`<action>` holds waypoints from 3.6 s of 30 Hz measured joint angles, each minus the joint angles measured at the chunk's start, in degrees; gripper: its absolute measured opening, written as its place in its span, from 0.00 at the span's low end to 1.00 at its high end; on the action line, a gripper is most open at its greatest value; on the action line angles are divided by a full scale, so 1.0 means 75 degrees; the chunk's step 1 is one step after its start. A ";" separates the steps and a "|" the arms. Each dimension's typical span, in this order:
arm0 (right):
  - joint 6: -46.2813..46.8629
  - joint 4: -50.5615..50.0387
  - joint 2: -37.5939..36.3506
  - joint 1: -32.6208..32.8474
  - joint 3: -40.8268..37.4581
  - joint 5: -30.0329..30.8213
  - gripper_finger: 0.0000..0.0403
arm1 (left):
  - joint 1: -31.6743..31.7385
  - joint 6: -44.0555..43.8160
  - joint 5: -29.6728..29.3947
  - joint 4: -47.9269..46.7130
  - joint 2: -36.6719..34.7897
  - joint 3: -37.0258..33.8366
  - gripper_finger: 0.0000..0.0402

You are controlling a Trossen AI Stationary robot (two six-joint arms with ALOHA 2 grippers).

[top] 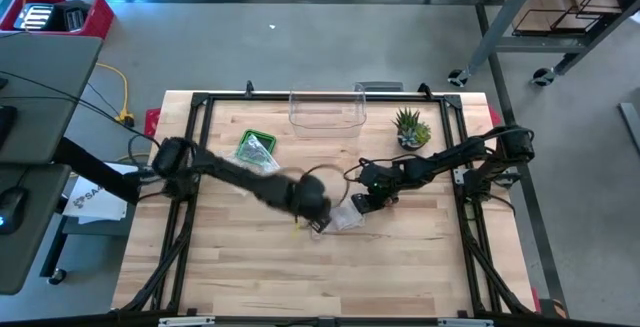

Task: Roll bandage
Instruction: Roll the bandage

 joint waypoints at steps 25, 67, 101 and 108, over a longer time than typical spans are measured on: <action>-0.0113 -0.0041 -0.0003 0.0000 -0.0003 -0.0125 0.00 | 0.2468 0.4912 0.6102 0.0569 0.0842 -0.0160 0.49; 0.0091 -0.0117 -0.0009 -0.0087 0.0003 -0.0071 0.00 | 0.2234 0.6680 0.8278 -0.1078 0.1320 -0.0037 0.00; 0.0089 -0.0195 -0.0009 -0.0087 0.0003 -0.0207 0.00 | 0.2367 0.5127 0.7217 0.0670 0.1971 0.0369 0.50; 0.0071 -0.0195 -0.0009 -0.0102 0.0003 -0.0194 0.00 | 0.2018 0.5229 0.7913 0.0772 0.2015 0.0335 0.47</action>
